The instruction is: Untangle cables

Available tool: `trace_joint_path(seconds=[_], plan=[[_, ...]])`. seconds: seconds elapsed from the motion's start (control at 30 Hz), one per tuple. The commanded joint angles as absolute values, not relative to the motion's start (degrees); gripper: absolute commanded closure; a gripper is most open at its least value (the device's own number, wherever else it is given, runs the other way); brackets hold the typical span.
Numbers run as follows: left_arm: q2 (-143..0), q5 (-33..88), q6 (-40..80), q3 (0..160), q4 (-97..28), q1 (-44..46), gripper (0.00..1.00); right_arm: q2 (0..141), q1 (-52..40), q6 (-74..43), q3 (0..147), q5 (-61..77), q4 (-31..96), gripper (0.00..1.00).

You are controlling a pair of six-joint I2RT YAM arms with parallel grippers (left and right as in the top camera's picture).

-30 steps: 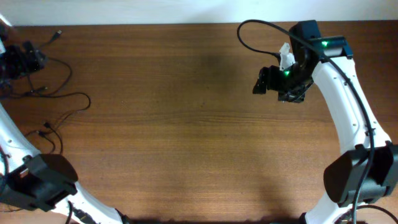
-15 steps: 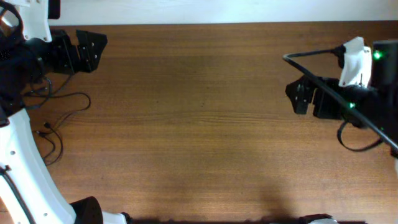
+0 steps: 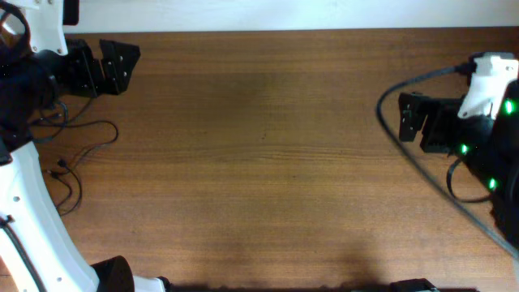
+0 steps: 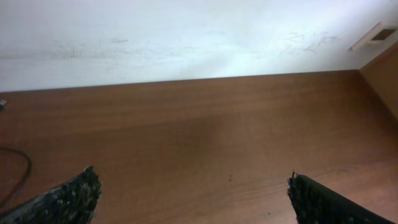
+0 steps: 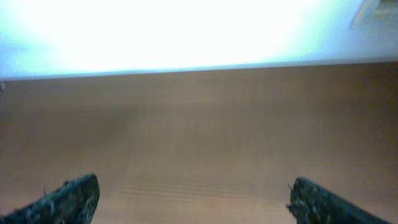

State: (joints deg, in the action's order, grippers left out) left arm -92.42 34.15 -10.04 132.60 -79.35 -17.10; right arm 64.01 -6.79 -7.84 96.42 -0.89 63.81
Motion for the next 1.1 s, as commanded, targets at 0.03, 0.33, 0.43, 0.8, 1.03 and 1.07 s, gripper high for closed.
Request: trace_joint_path(seconds=[0.03, 0.33, 0.43, 0.8, 1.03, 1.07], plan=[[-92.3, 34.7, -10.8, 132.5, -79.2, -16.9, 0.01, 46.3, -2.4, -4.7, 66.3, -0.1, 37.5, 0.01], [-92.3, 34.7, -10.8, 132.5, -79.2, -16.9, 0.01, 6.0, 1.6, -4.9, 10.0, 8.1, 1.9, 0.01], [-92.3, 34.7, -10.8, 132.5, -79.2, -16.9, 0.01, 0.2, 1.6, -4.9, 3.8, 8.4, 0.3, 0.01], [-92.3, 34.7, -10.8, 132.5, -79.2, -16.9, 0.01, 0.4, 1.5, -4.9, 0.3, 8.4, 3.7, 0.01], [-92.3, 34.7, -10.8, 132.5, -79.2, -16.9, 0.01, 0.4, 1.5, -4.9, 0.3, 8.4, 3.7, 0.01], [-92.3, 34.7, -10.8, 132.5, -79.2, -16.9, 0.01, 0.4, 1.5, -4.9, 0.3, 8.4, 3.7, 0.01]])
